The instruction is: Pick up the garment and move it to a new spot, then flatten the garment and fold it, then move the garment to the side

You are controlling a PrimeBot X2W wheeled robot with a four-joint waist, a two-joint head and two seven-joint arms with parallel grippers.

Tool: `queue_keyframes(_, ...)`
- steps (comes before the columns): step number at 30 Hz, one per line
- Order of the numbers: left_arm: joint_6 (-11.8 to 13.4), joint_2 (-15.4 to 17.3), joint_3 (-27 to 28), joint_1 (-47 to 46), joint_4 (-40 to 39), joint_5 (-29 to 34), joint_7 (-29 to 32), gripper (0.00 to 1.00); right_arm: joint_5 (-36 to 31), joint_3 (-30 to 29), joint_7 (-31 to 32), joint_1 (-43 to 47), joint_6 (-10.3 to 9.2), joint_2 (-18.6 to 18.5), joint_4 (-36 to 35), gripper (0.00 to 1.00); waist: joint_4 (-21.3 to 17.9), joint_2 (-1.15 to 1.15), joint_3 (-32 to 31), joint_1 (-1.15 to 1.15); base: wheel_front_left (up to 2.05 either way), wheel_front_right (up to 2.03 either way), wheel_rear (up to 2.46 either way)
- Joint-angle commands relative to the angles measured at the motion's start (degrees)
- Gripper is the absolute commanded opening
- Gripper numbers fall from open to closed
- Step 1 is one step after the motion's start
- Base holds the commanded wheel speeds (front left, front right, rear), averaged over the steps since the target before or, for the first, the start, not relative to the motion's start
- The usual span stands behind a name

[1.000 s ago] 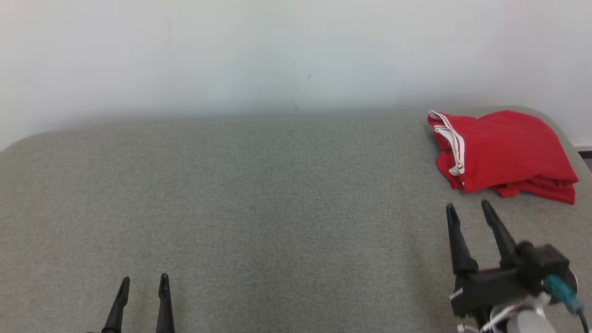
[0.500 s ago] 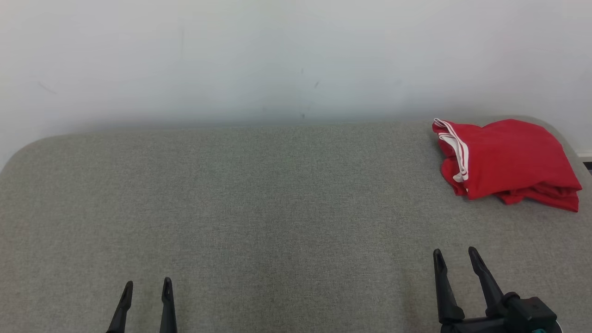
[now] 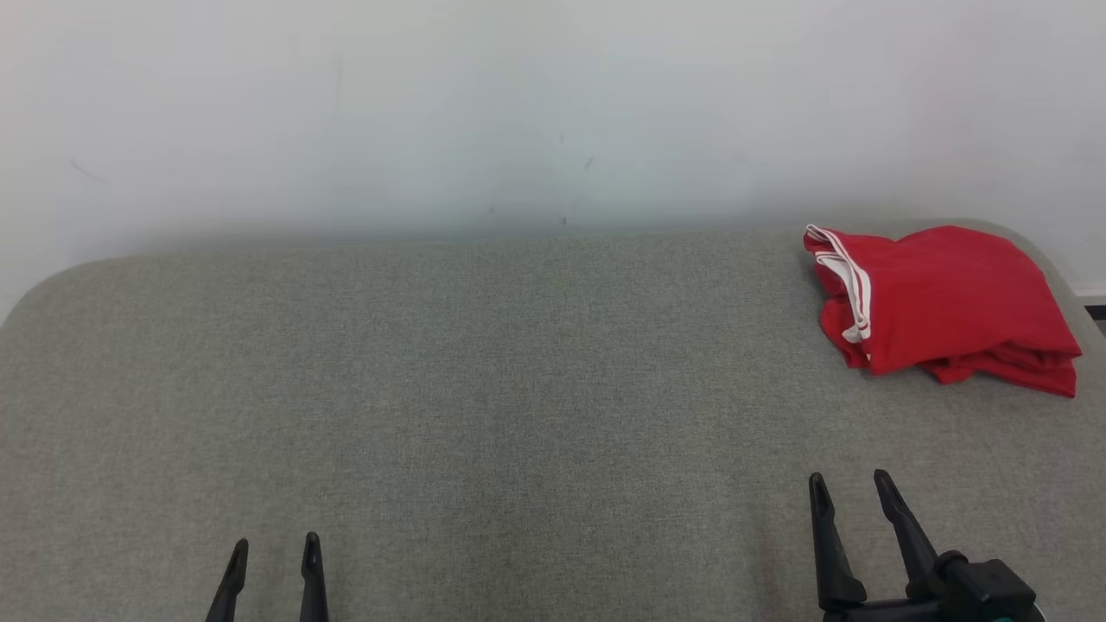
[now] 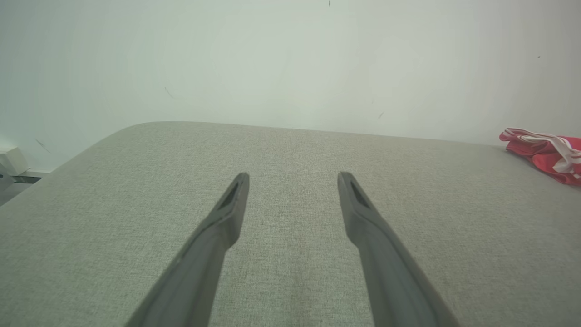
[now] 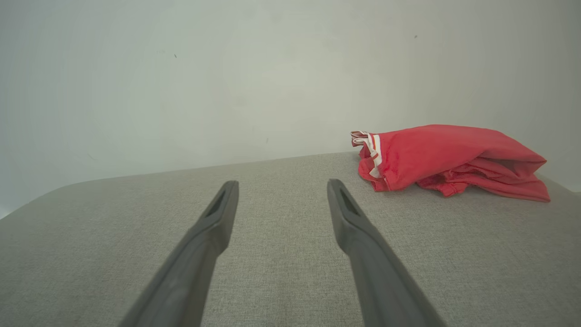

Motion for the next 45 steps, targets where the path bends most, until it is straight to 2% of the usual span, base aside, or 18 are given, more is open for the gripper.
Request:
queue_keyframes(1,-0.3,0.0,0.0,0.3,0.2,0.5,-0.1,1.0,-0.5,-0.3,0.0,0.4,-0.12,0.2,0.2,1.0,0.0,0.0,0.0,0.0,0.0,0.0,0.0)
queue_keyframes(19,-1.8,0.0,0.6,0.6,0.5,-0.7,-0.1,1.0,0.6,-0.6,0.0,0.6,-0.12,0.2,0.7,1.0,0.1,0.0,-0.1,0.0,0.0,0.0,0.0)
queue_keyframes(24,-1.1,0.0,1.2,0.8,0.7,0.2,-0.1,1.0,0.7,-0.4,0.0,0.5,-0.12,0.2,0.8,1.0,0.1,0.0,-0.2,0.0,0.0,0.0,0.0)
queue_keyframes(25,-1.0,0.0,1.3,0.8,0.8,0.2,-0.1,0.0,0.7,-0.4,0.0,0.5,-0.12,0.2,0.8,0.0,0.1,0.0,-0.2,0.0,0.0,0.0,0.0)
queue_keyframes(30,-1.1,-0.2,1.1,-0.2,3.2,-1.1,0.5,0.0,1.5,-0.6,0.6,0.2,0.0,0.1,3.1,0.0,0.1,0.0,-0.2,0.0,0.0,0.0,0.0)
queue_keyframes(45,-1.5,-0.2,-1.4,-4.3,5.1,-18.2,1.5,0.0,16.7,-5.3,7.7,-4.2,-0.01,-0.2,5.9,0.0,0.2,0.0,0.0,0.0,0.0,0.0,0.0)
